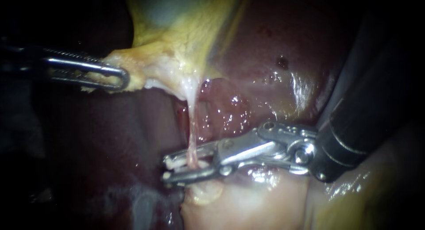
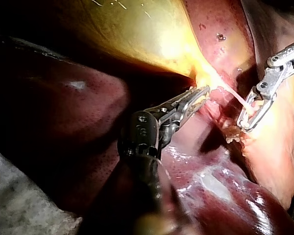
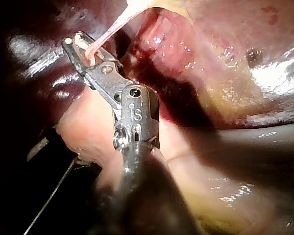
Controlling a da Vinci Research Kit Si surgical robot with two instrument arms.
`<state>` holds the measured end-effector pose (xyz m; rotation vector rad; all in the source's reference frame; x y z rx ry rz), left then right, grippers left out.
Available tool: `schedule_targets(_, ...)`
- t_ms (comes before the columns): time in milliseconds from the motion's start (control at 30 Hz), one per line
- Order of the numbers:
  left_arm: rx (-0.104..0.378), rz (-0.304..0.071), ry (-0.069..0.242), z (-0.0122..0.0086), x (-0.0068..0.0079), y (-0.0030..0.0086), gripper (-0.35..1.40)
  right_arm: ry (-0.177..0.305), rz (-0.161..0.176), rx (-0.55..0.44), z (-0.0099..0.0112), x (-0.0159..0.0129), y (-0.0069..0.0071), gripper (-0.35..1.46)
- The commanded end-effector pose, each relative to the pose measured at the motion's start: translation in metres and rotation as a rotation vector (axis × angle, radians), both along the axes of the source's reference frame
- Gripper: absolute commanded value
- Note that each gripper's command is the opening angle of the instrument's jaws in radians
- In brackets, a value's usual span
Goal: Clipping second clip right tube
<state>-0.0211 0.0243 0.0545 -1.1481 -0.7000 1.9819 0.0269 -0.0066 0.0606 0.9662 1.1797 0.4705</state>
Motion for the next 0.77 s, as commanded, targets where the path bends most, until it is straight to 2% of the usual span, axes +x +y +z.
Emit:
schedule_targets(33, 0.000, -0.001, 0.001, 0.0000, 0.0000, 0.0000, -0.35, 0.000, -0.003, 0.006, 0.0000, 0.0000, 0.0000, -0.31)
schedule_targets(267, 0.000, -0.001, 0.001, 0.0000, 0.0000, 0.0000, -0.35, -0.024, -0.012, 0.079, 0.0002, -0.0003, 0.0001, -0.35)
schedule_targets(767, 0.000, 0.000, 0.000, 0.0000, 0.0000, 0.0000, -0.35, -0.027, -0.025, 0.075, 0.0004, -0.0003, 0.0002, -0.35)
